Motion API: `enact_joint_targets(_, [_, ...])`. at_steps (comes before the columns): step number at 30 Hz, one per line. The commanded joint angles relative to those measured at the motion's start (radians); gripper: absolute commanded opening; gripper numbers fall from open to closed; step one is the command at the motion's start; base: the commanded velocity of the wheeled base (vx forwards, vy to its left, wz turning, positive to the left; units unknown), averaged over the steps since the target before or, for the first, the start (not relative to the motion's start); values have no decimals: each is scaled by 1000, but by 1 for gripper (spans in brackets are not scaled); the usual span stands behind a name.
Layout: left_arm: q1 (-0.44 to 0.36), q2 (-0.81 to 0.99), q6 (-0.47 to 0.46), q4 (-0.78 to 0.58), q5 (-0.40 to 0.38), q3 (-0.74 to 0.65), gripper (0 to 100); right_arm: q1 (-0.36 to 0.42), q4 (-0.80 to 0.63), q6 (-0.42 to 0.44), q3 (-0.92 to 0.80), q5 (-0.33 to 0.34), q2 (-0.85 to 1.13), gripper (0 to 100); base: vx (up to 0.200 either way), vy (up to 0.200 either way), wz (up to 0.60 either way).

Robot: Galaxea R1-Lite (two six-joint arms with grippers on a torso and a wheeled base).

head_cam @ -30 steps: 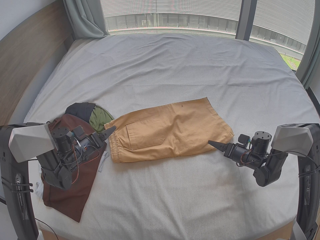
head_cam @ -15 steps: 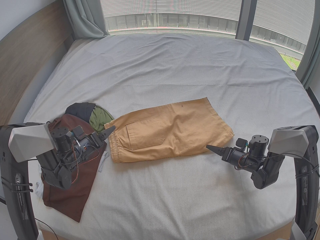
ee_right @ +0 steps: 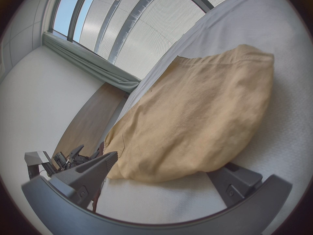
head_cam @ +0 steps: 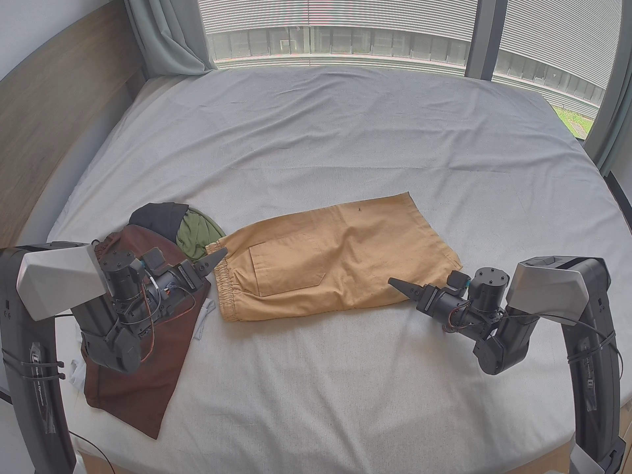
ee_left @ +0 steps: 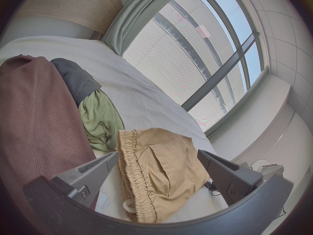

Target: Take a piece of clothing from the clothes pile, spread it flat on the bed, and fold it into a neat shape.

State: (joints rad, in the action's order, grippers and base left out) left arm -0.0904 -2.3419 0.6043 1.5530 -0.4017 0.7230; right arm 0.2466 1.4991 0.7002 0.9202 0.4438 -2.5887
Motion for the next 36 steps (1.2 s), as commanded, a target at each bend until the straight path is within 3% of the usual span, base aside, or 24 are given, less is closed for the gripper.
enact_joint_targets(1, [0, 0, 0, 1, 0, 0, 100, 20, -2, 24, 26, -8, -25, 100, 0, 0, 0])
enact_joint_targets(11, [0, 0, 0, 1, 0, 0, 100, 56, 41, 104, 121, -50, -74, 100, 0, 0, 0])
enact_joint_targets(19, [0, 0, 0, 1, 0, 0, 100, 53, 39, 108, 131, -62, -87, 100, 0, 0, 0])
enact_joint_targets(20, [0, -2, 0, 1, 0, 0, 100, 53, 39, 108, 129, -62, -88, 0, 0, 0, 0])
enact_joint_targets(36, [1, 3, 3, 1, -25, -7, 100, 51, 39, 107, 78, -60, -74, 0, 0, 0, 0])
